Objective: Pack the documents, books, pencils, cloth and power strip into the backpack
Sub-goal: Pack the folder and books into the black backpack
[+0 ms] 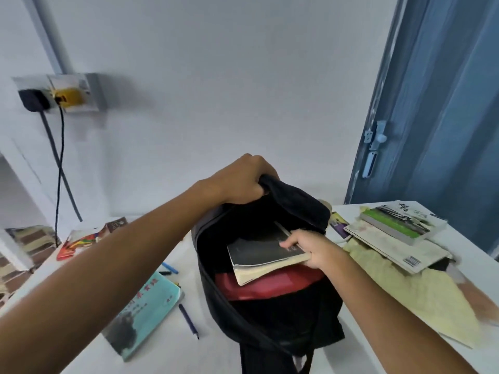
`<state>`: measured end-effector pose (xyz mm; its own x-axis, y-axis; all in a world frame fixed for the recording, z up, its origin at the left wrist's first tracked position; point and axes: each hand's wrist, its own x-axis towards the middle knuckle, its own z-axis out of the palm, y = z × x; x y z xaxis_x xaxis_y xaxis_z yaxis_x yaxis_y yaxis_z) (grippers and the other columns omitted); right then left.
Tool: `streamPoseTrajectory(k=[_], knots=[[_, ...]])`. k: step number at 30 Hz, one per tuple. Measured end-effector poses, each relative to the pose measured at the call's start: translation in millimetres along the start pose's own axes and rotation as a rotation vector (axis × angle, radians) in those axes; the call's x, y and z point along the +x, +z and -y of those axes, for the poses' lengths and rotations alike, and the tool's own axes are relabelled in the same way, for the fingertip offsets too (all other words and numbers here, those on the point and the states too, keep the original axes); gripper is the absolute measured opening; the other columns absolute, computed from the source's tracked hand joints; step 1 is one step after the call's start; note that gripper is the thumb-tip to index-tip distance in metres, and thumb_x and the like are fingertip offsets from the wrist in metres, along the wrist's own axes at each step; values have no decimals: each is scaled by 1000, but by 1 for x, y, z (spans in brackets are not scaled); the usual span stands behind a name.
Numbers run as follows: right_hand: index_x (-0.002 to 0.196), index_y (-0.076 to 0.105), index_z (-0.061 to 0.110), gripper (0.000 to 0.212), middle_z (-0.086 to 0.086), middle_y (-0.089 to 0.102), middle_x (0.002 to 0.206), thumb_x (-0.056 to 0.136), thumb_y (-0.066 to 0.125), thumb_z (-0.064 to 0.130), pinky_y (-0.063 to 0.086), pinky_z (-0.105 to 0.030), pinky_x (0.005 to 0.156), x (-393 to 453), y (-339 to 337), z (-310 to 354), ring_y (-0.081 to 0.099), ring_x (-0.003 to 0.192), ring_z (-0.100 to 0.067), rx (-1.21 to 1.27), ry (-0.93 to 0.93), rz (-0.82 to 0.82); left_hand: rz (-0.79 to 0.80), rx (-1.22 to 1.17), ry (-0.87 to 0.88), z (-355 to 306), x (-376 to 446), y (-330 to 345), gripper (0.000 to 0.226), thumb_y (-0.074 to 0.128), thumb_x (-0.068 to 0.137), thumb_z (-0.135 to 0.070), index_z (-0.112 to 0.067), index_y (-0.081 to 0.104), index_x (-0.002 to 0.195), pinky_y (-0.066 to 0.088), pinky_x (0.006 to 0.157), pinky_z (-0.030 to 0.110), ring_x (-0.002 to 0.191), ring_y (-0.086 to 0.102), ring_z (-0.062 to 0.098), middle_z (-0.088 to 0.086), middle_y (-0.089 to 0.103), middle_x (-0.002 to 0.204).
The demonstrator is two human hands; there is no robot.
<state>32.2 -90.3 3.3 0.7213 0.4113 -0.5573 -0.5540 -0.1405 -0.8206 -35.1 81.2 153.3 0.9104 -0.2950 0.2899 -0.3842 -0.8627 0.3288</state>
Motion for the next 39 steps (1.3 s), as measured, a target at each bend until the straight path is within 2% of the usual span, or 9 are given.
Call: streamPoseTrajectory(k=[3, 5, 8, 14, 19, 27, 32, 35, 39], knots=[[76, 56, 6, 16, -8, 56, 72, 86, 53, -6, 47, -31, 68, 25, 23, 9, 57, 73, -23, -135, -45, -64, 5, -21, 19, -2, -5, 5, 42, 48, 69, 3, -17, 75, 94, 47, 71, 20, 84, 64, 12, -4, 74, 89], [95, 60, 7, 10, -10, 60, 94, 90, 53, 4, 44, -33, 82, 44, 37, 6, 56, 97, -27, -451, -190, -200, 0, -37, 19, -1, -7, 6, 43, 48, 68, 3, -17, 75, 95, 47, 70, 20, 83, 64, 11, -4, 74, 88], [133, 50, 18, 43, -7, 53, 134, 90, 52, 20, 39, -35, 103, 41, 50, -3, 48, 126, -29, -1219, -516, -425, -41, -63, 10, 3, -9, 2, 45, 47, 67, 4, -17, 75, 95, 51, 72, 24, 85, 65, 11, -4, 74, 89], [137, 47, 30, 51, -7, 52, 136, 87, 46, 18, 43, -43, 101, 19, 70, -38, 50, 123, -33, -1529, -528, -5, -24, -122, -40, 14, -14, 4, 50, 40, 60, -10, -17, 76, 95, 50, 73, 21, 87, 66, 10, -6, 74, 90], [139, 44, 34, 58, -8, 56, 132, 89, 38, 4, 48, -41, 96, 44, 45, -39, 56, 118, -31, -1487, -478, -64, 51, -158, -40, 5, -16, 10, 34, 53, 66, -11, -15, 75, 91, 53, 72, 34, 80, 66, 14, -2, 74, 83], [121, 58, 14, 32, -8, 64, 118, 96, 38, 9, 43, -34, 92, 56, 42, -51, 59, 111, -26, -1603, -594, -361, 104, -213, -42, 5, -20, 25, 30, 61, 70, 2, -15, 76, 91, 47, 66, 23, 73, 62, 13, 0, 72, 79], [129, 59, 24, 35, -5, 62, 127, 95, 53, 25, 46, -35, 99, 8, 43, -36, 58, 115, -24, -1386, -570, -15, 123, -237, -121, 22, -8, 40, 25, 65, 71, 0, -17, 74, 88, 46, 65, 26, 65, 56, 7, -1, 69, 74], [119, 68, 17, 31, 0, 68, 119, 88, 65, 22, 45, -30, 102, -45, 33, -12, 62, 109, -14, -1182, -504, 299, 217, -267, -159, 34, 6, 49, 23, 69, 71, -3, -24, 72, 80, 46, 68, 29, 67, 58, 11, 3, 70, 76], [117, 64, -4, 27, -12, 70, 108, 91, 59, 4, 54, -35, 90, -102, -8, 19, 65, 105, -30, -688, -432, 452, 404, -239, -165, 47, 26, 70, 23, 71, 61, -10, -18, 73, 82, 51, 77, 32, 80, 66, 17, 0, 73, 82]])
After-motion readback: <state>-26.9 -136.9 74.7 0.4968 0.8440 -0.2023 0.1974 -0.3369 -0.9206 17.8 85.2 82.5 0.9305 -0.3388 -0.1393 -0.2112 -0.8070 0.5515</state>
